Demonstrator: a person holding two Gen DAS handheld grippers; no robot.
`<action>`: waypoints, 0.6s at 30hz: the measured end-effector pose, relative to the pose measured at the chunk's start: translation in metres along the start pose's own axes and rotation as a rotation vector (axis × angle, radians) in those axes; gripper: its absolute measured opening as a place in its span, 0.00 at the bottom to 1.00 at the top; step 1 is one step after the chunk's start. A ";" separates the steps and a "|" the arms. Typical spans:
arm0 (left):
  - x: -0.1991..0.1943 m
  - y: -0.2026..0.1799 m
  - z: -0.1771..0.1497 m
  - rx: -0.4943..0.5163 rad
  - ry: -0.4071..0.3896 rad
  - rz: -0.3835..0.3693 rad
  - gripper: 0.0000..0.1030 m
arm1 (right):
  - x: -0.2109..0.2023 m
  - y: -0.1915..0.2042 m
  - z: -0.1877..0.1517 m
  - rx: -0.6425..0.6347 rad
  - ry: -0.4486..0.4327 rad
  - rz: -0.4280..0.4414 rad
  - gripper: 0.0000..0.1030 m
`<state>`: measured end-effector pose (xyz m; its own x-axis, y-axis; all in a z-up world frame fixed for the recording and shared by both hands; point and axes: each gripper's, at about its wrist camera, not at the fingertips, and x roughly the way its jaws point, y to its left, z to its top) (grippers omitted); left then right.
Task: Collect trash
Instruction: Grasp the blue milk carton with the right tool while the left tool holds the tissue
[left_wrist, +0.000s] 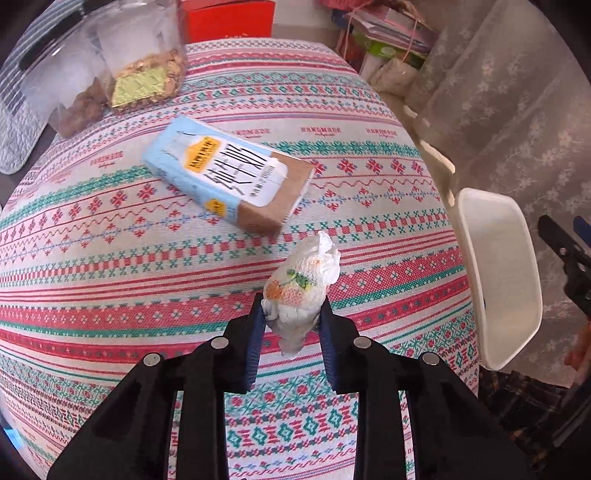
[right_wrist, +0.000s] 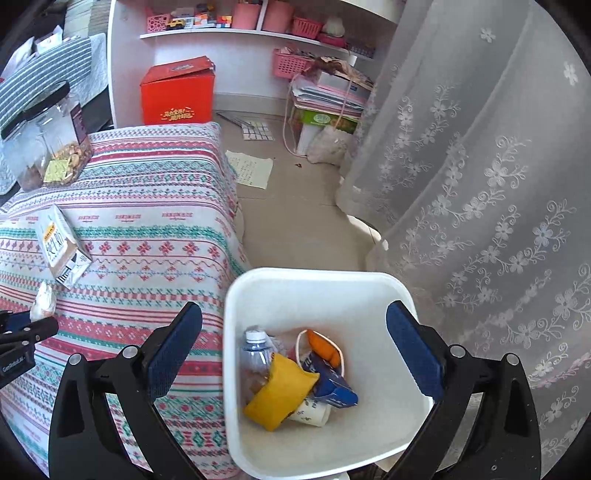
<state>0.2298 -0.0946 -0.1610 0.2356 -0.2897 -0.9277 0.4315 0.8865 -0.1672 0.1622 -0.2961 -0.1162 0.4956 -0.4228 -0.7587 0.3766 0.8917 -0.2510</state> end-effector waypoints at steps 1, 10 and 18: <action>-0.009 0.009 -0.002 -0.018 -0.017 -0.005 0.27 | 0.001 0.010 0.002 -0.006 -0.004 0.008 0.93; -0.058 0.104 -0.011 -0.244 -0.139 0.003 0.27 | 0.016 0.108 0.014 -0.128 0.025 0.215 0.93; -0.091 0.148 -0.019 -0.339 -0.219 -0.027 0.27 | 0.033 0.200 0.040 -0.372 0.079 0.291 0.93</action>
<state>0.2559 0.0702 -0.1078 0.4240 -0.3523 -0.8344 0.1372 0.9356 -0.3253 0.2852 -0.1385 -0.1670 0.4727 -0.1467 -0.8689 -0.0814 0.9746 -0.2088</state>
